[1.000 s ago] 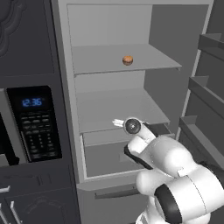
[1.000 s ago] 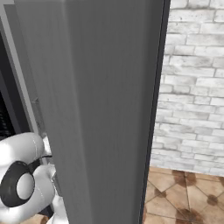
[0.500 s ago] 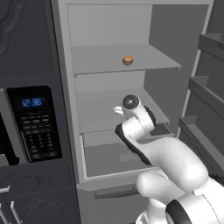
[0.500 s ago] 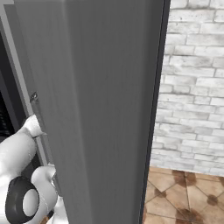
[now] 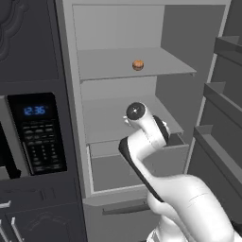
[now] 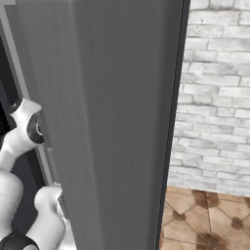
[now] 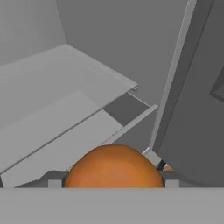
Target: Pick up both tangerines from the fridge and place them inside the tupperware on the counter.
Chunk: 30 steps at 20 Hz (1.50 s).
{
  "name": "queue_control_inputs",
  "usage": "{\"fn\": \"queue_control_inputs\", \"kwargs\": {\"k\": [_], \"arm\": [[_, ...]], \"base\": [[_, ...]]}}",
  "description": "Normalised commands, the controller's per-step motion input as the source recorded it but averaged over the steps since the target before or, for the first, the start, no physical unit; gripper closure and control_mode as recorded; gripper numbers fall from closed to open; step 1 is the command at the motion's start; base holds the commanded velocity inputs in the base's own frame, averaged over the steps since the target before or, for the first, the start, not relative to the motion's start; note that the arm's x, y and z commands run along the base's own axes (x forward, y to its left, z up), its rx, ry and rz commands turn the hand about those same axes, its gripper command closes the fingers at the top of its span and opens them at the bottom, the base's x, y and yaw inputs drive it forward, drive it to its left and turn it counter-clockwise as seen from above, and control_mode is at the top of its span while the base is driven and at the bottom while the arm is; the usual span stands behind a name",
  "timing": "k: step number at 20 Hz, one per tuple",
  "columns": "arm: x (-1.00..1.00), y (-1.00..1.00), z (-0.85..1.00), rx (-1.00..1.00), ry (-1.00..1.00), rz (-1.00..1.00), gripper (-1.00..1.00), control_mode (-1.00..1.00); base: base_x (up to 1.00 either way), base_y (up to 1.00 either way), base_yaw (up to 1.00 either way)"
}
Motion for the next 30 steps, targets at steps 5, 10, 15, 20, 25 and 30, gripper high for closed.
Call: {"fn": "queue_control_inputs", "kwargs": {"k": [5,10,15,20,25,30], "arm": [[-0.88,0.00,0.49,0.00,0.00,0.00,1.00,-1.00],[-0.85,0.00,0.49,0.00,0.00,0.00,1.00,-1.00],[-0.73,0.00,0.52,-0.04,0.00,0.01,1.00,-1.00],[-0.60,0.00,0.46,-0.05,0.00,0.06,1.00,-1.00],[-0.32,0.00,0.12,0.00,0.00,0.02,1.00,-1.00],[-0.01,0.00,0.00,0.00,0.03,0.00,1.00,-1.00]], "base": [[0.00,0.00,0.00],[0.00,0.00,0.00],[0.00,0.00,0.00],[0.00,0.00,0.00],[0.00,0.00,0.00],[0.00,0.00,0.00]]}}
